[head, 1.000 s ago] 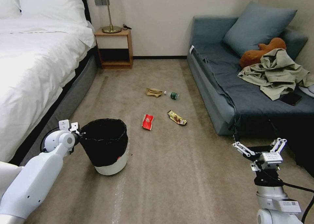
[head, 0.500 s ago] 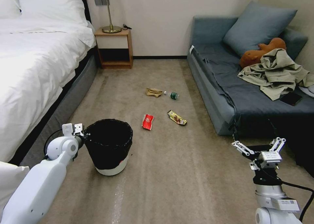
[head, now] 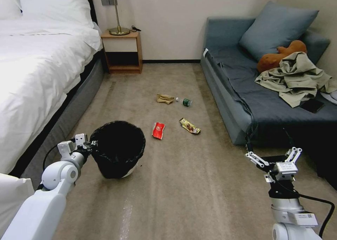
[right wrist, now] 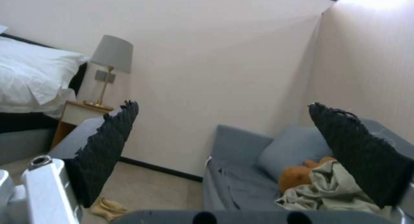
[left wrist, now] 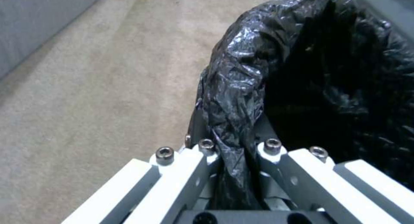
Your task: Pick up the trash bin, then pick up the garbage on the floor and place it into the trash bin.
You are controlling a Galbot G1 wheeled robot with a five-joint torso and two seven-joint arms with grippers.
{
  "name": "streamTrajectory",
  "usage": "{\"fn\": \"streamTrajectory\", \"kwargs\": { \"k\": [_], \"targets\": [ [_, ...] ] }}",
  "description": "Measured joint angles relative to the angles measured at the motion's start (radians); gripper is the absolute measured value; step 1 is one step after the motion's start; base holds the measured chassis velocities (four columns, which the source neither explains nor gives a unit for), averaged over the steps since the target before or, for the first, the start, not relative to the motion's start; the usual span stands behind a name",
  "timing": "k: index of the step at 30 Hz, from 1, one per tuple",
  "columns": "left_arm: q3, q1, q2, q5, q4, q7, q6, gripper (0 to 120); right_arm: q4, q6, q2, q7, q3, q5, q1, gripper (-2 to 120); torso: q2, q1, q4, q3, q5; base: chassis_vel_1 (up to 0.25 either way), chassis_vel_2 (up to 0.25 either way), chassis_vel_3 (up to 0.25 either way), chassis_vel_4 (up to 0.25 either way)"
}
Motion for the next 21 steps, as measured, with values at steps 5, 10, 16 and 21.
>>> {"fn": "streamTrajectory", "kwargs": {
  "k": [5, 10, 16, 21],
  "targets": [
    [-0.058, 0.06, -0.035, 0.015, -0.061, 0.035, -0.005, 4, 0.0, -0.008, -0.005, -0.002, 0.0, 0.01, -0.005, 100, 0.0, 0.0, 0.0001, 0.0, -0.0001, 0.0, 0.0, 0.0, 0.0],
    [-0.139, 0.134, -0.069, 0.062, -0.112, 0.069, -0.032, 4, 0.003, -0.012, -0.008, -0.007, -0.004, 0.015, -0.008, 100, 0.0, 0.0, 0.0003, 0.0, 0.0, 0.0, 0.0, 0.0, 0.0],
    [-0.255, 0.219, -0.141, 0.147, -0.174, 0.137, -0.093, 4, 0.011, -0.011, -0.002, -0.019, -0.005, 0.007, -0.022, 100, 0.0, 0.0, 0.0003, 0.0, 0.0, 0.0, 0.0, 0.0, 0.0],
    [-0.286, 0.23, -0.153, 0.147, -0.167, 0.156, -0.094, 4, 0.011, -0.007, -0.001, -0.022, -0.004, 0.001, -0.027, 100, 0.0, 0.0, 0.0001, 0.0, 0.0, 0.0, 0.0, 0.0, 0.0]
  ]
}}
